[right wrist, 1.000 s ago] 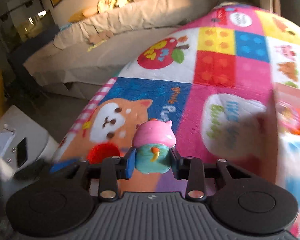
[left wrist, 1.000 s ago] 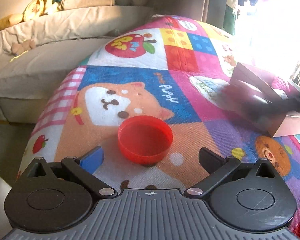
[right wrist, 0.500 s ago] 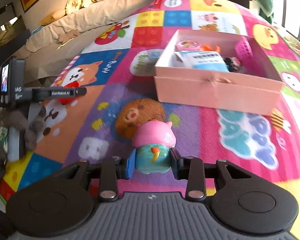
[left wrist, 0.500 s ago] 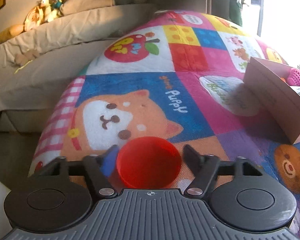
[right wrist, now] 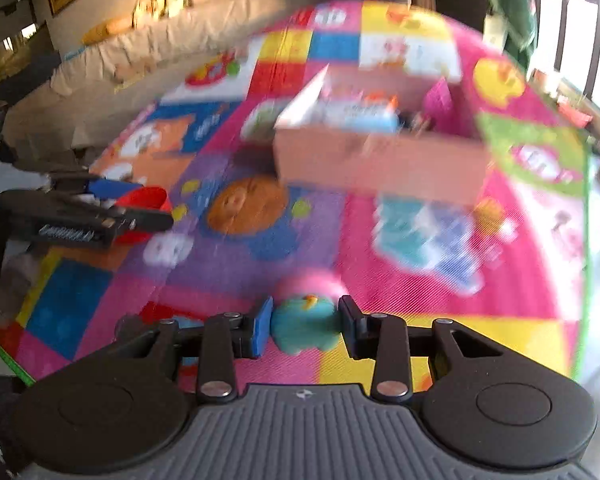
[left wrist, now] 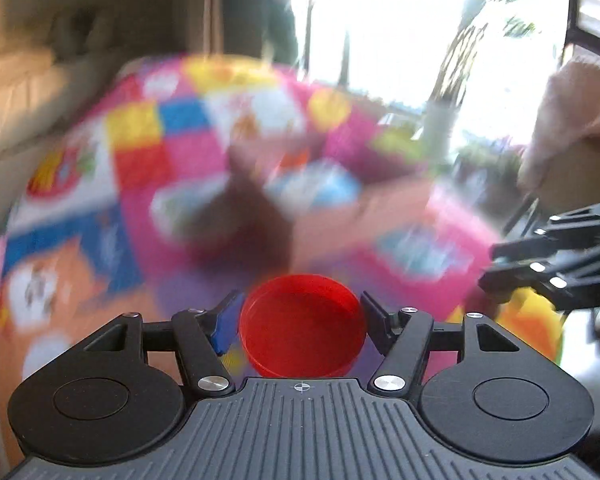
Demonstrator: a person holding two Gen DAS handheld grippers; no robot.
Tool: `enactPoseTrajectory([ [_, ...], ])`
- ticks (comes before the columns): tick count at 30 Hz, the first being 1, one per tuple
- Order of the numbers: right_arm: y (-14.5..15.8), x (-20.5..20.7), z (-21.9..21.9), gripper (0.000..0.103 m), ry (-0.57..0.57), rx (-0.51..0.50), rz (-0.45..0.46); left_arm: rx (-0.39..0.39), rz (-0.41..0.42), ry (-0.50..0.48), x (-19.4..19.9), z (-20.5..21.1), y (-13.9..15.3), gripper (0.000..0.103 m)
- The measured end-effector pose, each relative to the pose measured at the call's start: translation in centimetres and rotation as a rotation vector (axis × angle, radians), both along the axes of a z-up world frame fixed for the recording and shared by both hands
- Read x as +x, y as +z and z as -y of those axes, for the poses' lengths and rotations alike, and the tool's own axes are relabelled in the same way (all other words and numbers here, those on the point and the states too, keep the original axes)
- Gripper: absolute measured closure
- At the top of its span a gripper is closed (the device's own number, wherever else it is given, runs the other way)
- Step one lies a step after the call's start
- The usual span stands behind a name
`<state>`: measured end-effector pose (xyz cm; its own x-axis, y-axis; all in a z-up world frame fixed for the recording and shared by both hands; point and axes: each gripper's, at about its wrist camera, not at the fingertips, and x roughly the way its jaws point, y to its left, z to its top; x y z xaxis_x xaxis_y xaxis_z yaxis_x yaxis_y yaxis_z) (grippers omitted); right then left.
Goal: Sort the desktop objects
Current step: 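Carry the red cup into the pink box with left tool while right tool drops the pig figure in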
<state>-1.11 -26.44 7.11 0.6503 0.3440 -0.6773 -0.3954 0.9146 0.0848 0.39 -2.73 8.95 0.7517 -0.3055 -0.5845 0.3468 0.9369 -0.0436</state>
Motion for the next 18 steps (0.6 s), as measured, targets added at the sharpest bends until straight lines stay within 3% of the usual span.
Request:
enactPoseTrajectory([
  [5,6.1,2.1,3.0,0.071,-0.083,0.053,0.218,-0.033,0.165,0.018,4.1,3.1,3.5,0.034],
  [8,8.2,5.0,3.6,0.079,-0.092,0.104,0.260,-0.056,0.149,0.052,7.4,4.1,3.4,0.034],
  [10,9.1,7.3,3.7,0.079,-0.081,0.146,0.255,-0.040,0.134,0.088,9.1,4.3,2.4,0.034],
  [13,9.3,8.2,4.6,0.079,-0.115,0.105,0.286,-0.047,0.073,0.121,9.7,3.4,0.6,0.034],
  [15,8.0,7.0,7.4,0.073,-0.169,0.062,0.286,-0.065,0.045,0.114,9.0,2.4,-0.6,0.034],
  [17,5.6,5.3,10.9,0.036,-0.259,0.093,0.223,-0.061,0.022,0.110,8.2,1.9,-2.1,0.034],
  [18,3.9,4.1,12.9,0.032,-0.311,0.144,0.171,-0.064,0.004,0.109,7.9,1.7,-2.7,0.034],
])
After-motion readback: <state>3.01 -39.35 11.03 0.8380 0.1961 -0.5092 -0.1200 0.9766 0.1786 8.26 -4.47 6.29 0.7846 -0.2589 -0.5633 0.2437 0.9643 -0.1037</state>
